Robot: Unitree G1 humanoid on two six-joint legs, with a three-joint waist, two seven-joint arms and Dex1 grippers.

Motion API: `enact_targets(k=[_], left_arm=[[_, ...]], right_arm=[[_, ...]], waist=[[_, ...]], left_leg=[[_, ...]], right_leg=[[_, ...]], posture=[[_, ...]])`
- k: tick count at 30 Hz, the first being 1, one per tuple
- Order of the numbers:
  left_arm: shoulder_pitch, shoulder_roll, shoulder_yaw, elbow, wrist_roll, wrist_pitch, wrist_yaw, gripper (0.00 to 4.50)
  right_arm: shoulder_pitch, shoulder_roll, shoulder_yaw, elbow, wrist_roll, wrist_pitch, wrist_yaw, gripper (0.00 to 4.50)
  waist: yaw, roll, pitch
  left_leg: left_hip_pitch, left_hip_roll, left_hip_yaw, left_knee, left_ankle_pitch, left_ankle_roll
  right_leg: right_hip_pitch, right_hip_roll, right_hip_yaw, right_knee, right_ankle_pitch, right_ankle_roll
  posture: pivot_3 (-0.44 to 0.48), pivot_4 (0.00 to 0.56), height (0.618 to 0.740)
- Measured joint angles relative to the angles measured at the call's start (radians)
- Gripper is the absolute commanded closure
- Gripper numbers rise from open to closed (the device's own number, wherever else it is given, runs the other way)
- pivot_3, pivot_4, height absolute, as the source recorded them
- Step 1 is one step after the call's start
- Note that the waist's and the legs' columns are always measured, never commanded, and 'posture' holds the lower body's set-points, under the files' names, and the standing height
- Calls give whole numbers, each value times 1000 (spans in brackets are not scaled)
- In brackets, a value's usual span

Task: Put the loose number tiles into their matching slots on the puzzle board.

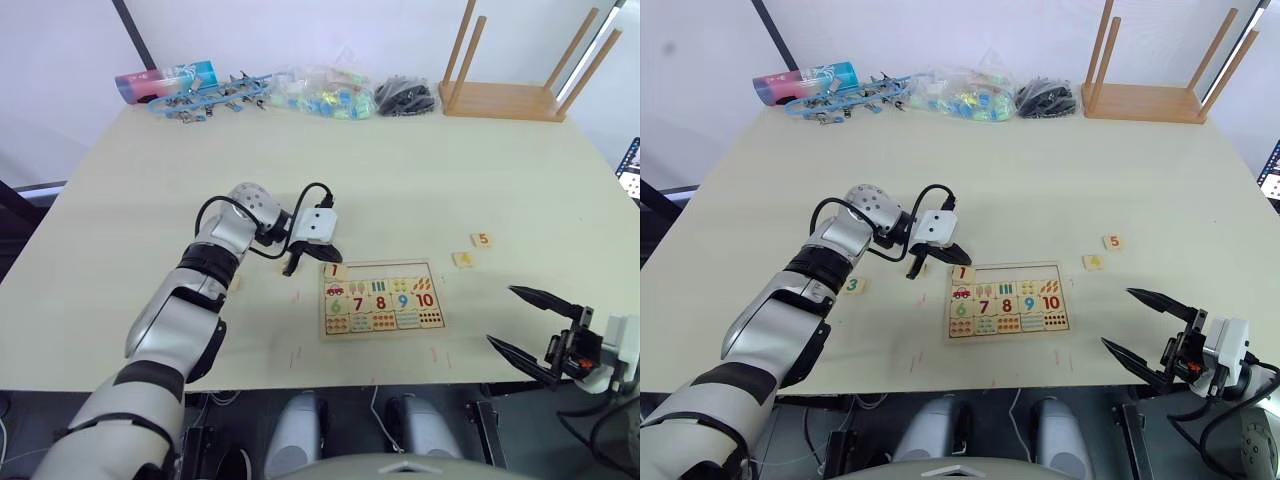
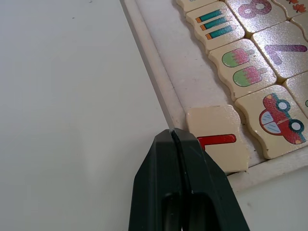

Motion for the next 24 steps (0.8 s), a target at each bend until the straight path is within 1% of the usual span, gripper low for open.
enact_targets(k=[24], left_arm=[[40,9,17,-56,-12,0,-29,4476]], right_arm=[[-4,-2,-1,2,0,0,2,0]], waist=[[0,0,0]], left_leg=[[0,0,0,0,0,0]], right_leg=[[0,0,0,0,0,0]], posture=[[0,150,737]])
